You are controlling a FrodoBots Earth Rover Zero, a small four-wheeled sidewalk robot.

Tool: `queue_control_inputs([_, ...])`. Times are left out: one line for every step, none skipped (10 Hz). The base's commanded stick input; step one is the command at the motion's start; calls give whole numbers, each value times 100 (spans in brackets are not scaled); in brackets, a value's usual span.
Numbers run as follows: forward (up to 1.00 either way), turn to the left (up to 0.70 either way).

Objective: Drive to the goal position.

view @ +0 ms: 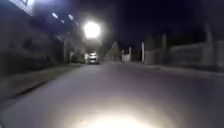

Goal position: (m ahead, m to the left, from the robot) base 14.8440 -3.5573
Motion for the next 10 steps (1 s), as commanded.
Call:
queue_control_inputs([100, 0])
queue_control_inputs([100, 0])
queue_control_inputs([100, 0])
queue_control_inputs([100, 0])
queue_control_inputs([100, 0])
queue_control_inputs([100, 0])
queue_control_inputs([100, 0])
queue_control_inputs([100, 0])
queue_control_inputs([100, 0])
queue_control_inputs([100, 0])
